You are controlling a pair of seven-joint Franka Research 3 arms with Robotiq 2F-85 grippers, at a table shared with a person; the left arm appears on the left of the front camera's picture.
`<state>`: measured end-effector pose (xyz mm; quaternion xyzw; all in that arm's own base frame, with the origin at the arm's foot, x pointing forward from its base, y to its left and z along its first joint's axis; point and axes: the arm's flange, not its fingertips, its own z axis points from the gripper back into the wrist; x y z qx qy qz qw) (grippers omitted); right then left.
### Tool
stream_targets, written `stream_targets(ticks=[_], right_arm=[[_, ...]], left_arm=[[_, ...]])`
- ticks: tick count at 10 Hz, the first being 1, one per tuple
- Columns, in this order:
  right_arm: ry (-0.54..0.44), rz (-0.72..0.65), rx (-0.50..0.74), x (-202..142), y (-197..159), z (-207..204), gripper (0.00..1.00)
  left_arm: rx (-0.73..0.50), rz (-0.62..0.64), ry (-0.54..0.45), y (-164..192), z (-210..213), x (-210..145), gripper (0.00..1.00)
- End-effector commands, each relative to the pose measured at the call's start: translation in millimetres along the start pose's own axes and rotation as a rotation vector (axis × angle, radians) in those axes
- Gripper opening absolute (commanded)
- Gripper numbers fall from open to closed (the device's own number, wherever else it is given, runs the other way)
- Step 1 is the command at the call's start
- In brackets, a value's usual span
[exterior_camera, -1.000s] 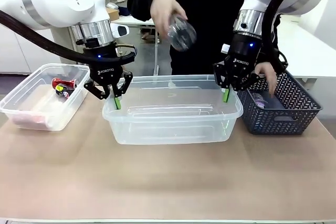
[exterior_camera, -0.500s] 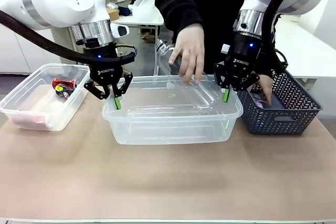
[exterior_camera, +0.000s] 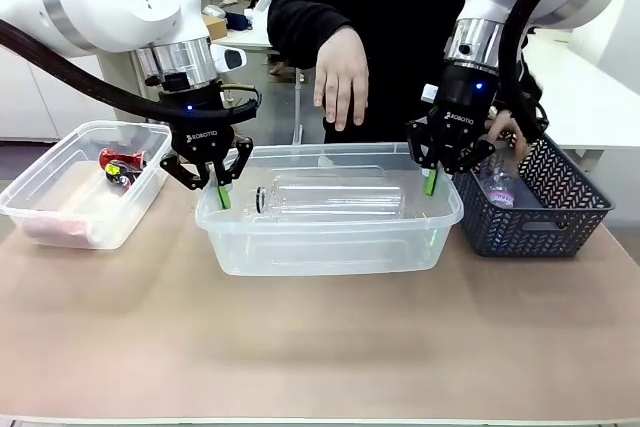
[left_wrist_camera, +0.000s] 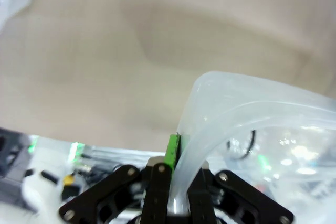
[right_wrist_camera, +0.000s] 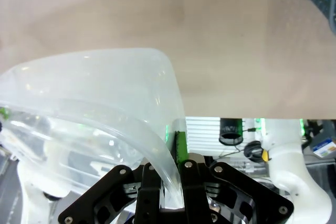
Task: Sort the waste into each basket.
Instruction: Offer the picked Organizing box to the human.
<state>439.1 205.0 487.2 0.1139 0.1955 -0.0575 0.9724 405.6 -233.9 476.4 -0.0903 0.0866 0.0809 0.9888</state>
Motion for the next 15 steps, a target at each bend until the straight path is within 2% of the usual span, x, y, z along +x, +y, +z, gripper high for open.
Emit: stream_targets(ticks=[1,15], right_arm=[[0.003,-0.011,-0.004,-4.8,-6.3,4.0,0.00],[0.003,-0.011,-0.004,-4.8,-6.3,4.0,0.00]], left_arm=[[-0.004,0.015,-0.001,5.0,3.6,3.5,0.00],[-0.004,0.015,-0.001,5.0,3.6,3.5,0.00]])
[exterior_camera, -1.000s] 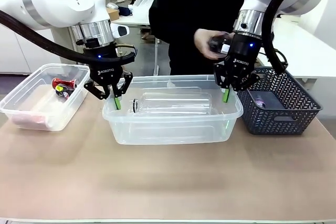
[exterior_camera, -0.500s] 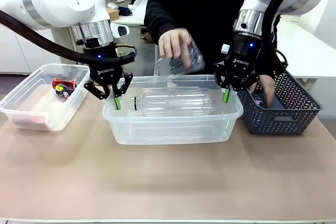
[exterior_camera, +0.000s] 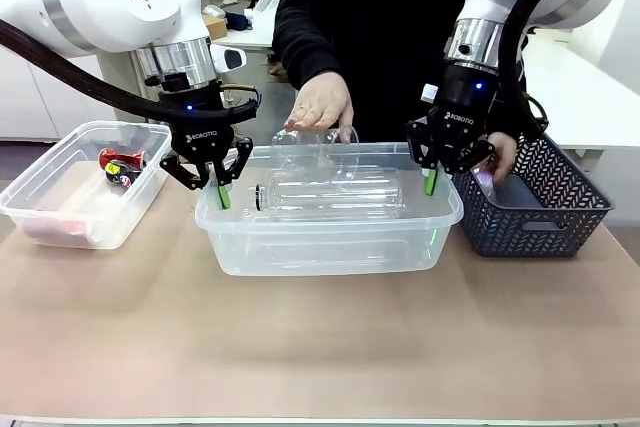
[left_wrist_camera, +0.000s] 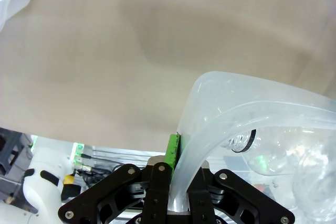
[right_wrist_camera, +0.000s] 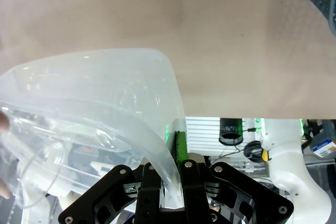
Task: Sort the waste into each basket.
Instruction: Offer the picked Organizing box to the human.
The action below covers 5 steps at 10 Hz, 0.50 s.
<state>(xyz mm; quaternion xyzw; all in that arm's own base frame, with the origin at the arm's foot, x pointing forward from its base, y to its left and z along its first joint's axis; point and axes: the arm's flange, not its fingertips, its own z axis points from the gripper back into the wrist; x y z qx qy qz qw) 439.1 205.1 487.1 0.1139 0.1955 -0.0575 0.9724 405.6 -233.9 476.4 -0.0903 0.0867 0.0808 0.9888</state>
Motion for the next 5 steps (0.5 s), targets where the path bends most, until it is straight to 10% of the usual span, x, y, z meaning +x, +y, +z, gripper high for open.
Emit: stream_targets(ticks=[1,5], right_arm=[[0.003,-0.011,-0.004,-4.8,-6.3,4.1,0.00],[0.003,-0.011,-0.004,-4.8,-6.3,4.1,0.00]], left_arm=[[-0.004,0.016,-0.001,5.0,3.6,3.5,0.00],[-0.004,0.016,-0.001,5.0,3.6,3.5,0.00]])
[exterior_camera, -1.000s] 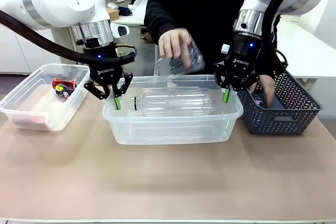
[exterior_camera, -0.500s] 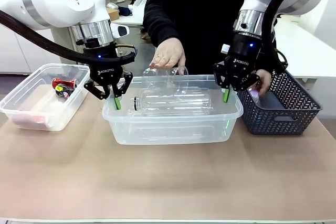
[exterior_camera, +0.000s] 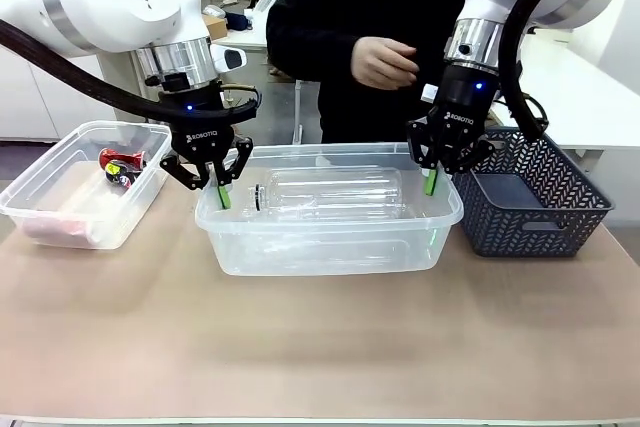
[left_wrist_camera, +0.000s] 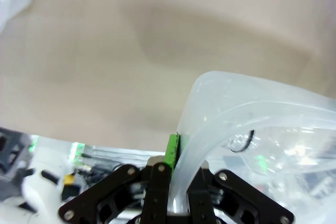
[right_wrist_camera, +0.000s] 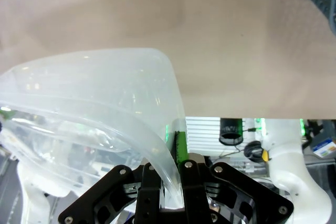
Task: Sort the waste into each basket.
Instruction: Offer the picked Organizing box to the human.
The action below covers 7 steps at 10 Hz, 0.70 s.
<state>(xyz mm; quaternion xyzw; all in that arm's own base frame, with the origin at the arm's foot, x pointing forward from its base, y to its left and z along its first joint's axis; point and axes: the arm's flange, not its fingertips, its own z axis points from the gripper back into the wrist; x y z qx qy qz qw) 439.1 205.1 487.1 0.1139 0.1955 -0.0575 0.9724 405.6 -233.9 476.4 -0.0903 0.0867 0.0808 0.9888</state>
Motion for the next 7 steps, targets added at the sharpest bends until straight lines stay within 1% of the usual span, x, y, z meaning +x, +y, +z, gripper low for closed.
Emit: stream_targets(ticks=[1,7], right_arm=[[0.003,-0.011,-0.004,-4.8,-6.3,4.1,0.00],[0.003,-0.011,-0.004,-4.8,-6.3,4.1,0.00]], left_arm=[[-0.004,0.016,-0.001,5.0,3.6,3.5,0.00],[-0.004,0.016,-0.001,5.0,3.6,3.5,0.00]])
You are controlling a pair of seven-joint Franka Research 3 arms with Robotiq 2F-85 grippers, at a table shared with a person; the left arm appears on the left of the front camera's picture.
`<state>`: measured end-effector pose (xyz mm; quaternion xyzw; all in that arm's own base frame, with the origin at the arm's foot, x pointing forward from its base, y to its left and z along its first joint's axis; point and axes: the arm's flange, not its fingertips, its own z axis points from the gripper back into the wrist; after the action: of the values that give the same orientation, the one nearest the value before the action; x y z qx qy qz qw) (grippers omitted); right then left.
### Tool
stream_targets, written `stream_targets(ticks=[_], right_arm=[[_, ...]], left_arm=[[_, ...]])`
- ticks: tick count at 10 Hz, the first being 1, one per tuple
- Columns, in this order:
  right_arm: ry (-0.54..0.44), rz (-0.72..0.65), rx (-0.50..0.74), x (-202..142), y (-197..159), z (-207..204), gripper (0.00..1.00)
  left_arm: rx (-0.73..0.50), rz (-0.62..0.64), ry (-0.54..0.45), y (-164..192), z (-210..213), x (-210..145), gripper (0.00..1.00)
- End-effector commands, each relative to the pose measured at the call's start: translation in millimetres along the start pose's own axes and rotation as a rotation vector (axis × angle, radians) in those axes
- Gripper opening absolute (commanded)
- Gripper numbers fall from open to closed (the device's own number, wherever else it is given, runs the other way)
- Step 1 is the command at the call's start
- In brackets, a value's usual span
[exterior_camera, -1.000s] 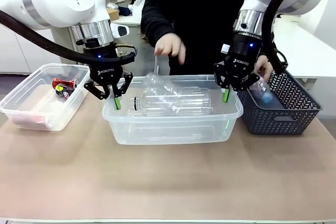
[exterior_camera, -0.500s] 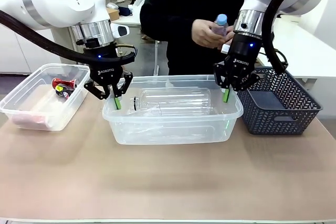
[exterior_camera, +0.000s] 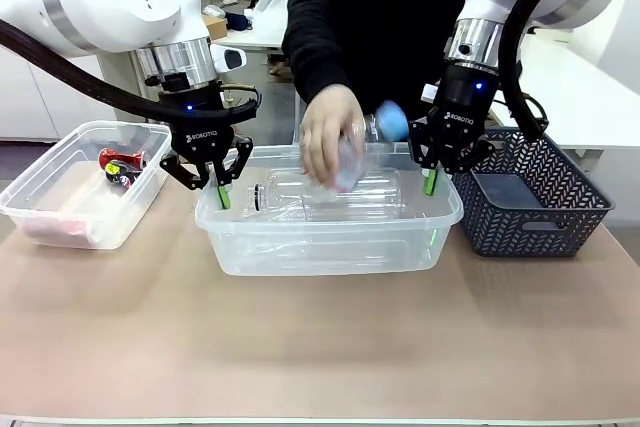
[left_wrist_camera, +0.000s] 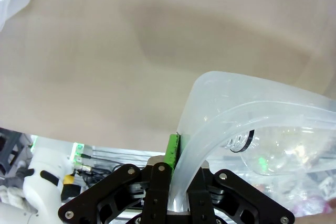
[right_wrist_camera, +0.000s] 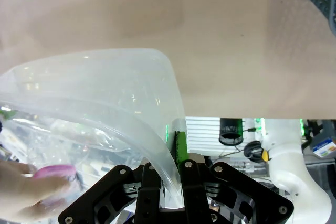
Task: Sort the waste into each basket.
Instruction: Offer the picked Organizing box to the human.
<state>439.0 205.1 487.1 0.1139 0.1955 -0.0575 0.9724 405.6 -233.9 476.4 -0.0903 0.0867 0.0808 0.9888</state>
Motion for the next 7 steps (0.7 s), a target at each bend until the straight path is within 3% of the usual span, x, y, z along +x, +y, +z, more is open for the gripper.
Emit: stream_targets(ticks=[1,7], right_arm=[[0.003,-0.011,-0.004,-4.8,-6.3,4.1,0.00],[0.003,-0.011,-0.004,-4.8,-6.3,4.1,0.00]], left_arm=[[-0.004,0.016,-0.001,5.0,3.6,3.5,0.00],[-0.004,0.016,-0.001,5.0,3.6,3.5,0.00]])
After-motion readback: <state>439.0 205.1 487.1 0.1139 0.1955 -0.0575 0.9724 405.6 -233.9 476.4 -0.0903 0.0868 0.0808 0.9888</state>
